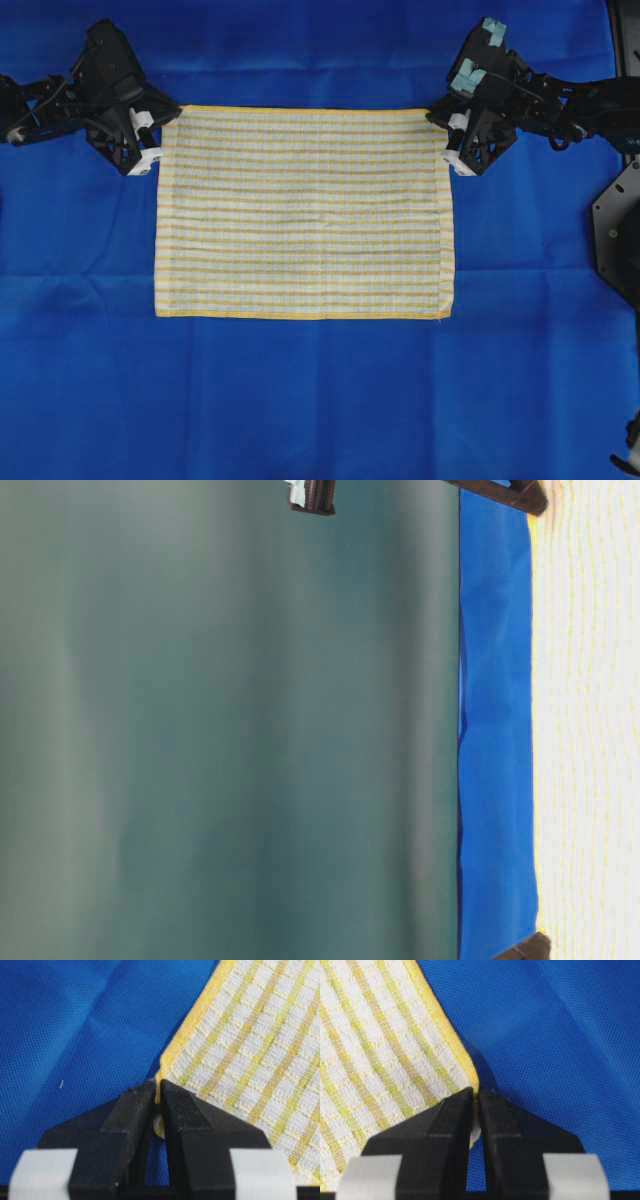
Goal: Fold the yellow towel.
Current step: 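Lift the top corners and fold them down toward the bottom edge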
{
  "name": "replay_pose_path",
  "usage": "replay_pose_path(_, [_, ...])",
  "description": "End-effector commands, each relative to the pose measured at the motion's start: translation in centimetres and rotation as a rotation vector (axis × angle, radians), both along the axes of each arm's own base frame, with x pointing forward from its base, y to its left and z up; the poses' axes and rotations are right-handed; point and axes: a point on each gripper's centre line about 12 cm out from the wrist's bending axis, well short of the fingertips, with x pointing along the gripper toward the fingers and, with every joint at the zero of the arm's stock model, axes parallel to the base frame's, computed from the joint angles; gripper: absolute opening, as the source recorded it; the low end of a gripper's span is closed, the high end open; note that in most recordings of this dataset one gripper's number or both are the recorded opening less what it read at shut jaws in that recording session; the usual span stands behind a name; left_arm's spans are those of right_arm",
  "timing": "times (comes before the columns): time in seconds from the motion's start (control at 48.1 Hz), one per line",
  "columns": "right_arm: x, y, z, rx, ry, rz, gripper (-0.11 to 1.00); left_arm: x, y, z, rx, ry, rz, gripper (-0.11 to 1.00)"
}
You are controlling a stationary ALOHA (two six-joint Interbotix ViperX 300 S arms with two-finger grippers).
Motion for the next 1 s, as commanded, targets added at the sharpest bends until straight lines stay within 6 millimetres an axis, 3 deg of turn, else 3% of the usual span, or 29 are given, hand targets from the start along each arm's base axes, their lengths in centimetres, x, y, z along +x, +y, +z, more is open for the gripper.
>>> replay_pose_path(0.0, [0.5, -0.4, 0.7, -0.019, -0.028, -0.001, 0.04, 0.1, 0.2, 0.3, 0.002, -0.008, 0.007, 0.04])
replay_pose_path(0.166, [0.5, -0.4, 1.6, -0.031, -0.051, -0.002, 0.04, 0.4, 0.4, 0.9, 0.012, -0.022, 0.005, 0.04])
replay_pose_path(0.499, [0.1, -0.3, 3.6, -0.055, -0.084, -0.003, 0.04, 0.5, 0.4, 4.0, 0.054, -0.060, -0.016, 0.04])
replay_pose_path(0.644, [0.0, -0.3, 3.9, -0.058, -0.089, -0.003, 0.04, 0.5, 0.1, 4.2, 0.057, -0.067, -0.022, 0.04])
replay_pose_path(0.81, [0.0, -0.1, 3.9, -0.054, -0.093, -0.003, 0.04, 0.6, -0.7, 4.3, 0.049, -0.071, -0.042, 0.04])
replay_pose_path(0.977, [0.0, 1.7, 4.4, -0.055, -0.115, 0.046, 0.04, 0.1, -2.7, 4.9, 0.047, -0.088, -0.093, 0.04])
